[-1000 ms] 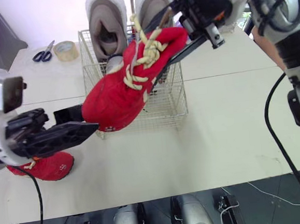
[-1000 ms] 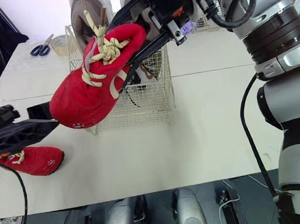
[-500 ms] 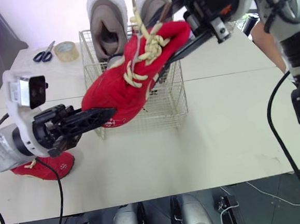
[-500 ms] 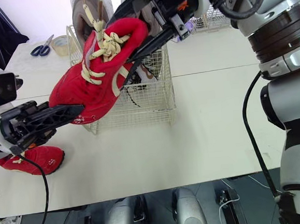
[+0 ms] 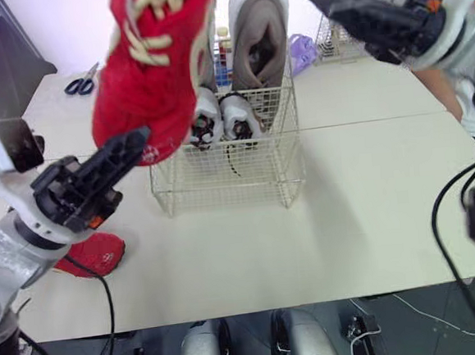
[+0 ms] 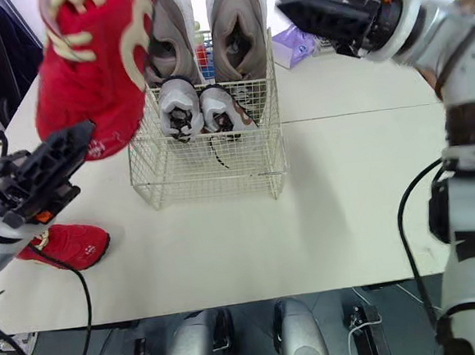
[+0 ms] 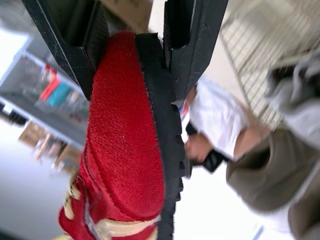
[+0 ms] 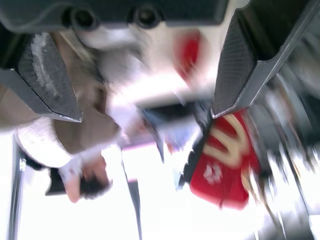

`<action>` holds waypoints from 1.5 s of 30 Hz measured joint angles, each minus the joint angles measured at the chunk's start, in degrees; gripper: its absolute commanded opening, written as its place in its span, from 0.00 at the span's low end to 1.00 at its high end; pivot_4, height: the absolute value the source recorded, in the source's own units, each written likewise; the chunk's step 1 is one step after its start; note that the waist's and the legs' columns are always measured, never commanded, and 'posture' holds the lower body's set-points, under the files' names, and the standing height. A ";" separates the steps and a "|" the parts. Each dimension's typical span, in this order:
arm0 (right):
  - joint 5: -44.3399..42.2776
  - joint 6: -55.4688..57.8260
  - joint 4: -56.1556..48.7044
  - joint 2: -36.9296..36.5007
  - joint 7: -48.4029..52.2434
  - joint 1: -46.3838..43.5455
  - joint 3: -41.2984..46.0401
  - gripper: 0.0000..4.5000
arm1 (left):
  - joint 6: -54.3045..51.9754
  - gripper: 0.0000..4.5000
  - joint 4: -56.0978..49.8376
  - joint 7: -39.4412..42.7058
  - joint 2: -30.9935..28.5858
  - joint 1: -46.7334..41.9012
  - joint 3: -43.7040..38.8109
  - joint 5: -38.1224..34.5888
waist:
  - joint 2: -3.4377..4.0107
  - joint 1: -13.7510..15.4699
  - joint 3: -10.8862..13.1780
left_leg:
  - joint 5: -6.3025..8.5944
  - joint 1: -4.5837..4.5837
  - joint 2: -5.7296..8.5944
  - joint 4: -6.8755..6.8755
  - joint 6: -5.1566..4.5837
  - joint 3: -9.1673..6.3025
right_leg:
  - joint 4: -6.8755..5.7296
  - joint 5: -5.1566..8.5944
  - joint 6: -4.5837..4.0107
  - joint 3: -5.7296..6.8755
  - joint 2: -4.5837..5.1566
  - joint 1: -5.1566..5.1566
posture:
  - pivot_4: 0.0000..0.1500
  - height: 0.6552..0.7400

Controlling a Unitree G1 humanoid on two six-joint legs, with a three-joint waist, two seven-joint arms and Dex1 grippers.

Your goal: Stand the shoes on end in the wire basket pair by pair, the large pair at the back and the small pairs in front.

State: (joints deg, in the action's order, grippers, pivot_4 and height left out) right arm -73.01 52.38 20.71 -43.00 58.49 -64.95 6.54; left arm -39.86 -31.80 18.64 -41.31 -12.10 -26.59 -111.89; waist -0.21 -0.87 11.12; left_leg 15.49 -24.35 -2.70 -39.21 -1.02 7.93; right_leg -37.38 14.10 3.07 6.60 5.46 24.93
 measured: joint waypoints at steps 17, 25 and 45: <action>-27.65 1.79 -25.10 20.25 -43.12 7.83 5.31 0.99 | 0.25 0.27 4.76 4.40 7.43 -9.12 12.13 9.07 | -0.07 0.24 -0.07 | -0.02 0.00 -0.05 0.00 -0.02 -0.05 | 0.07 -0.05 0.09 -0.01 -0.43 -0.07 | 1.00 1.00; -25.55 0.93 -25.13 21.28 -42.67 6.63 4.63 0.99 | -0.19 0.27 4.76 5.29 8.83 -9.50 14.21 11.65 | -0.07 0.24 -0.07 | -0.02 -0.01 -0.05 0.00 -0.02 -0.05 | 0.09 -0.05 0.09 -0.02 -0.43 -0.08 | 1.00 1.00; 4.12 -6.99 -20.99 4.20 -9.03 3.72 0.75 0.12 | -7.97 0.57 2.85 10.20 -7.61 1.02 8.63 22.02 | -0.06 -0.02 -0.05 | 0.04 -0.03 -0.07 0.11 -0.08 0.02 | 0.24 -0.03 0.11 -0.02 -0.45 0.03 | 1.00 1.00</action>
State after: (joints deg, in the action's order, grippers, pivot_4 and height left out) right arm -68.89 45.38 -0.28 -38.80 49.46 -61.23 7.29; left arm -47.83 -28.95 28.84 -48.91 -11.08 -17.95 -89.87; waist -0.27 -0.88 11.07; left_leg 15.52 -24.38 -2.76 -39.10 -1.10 7.95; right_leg -37.14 14.07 3.18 6.58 5.01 24.96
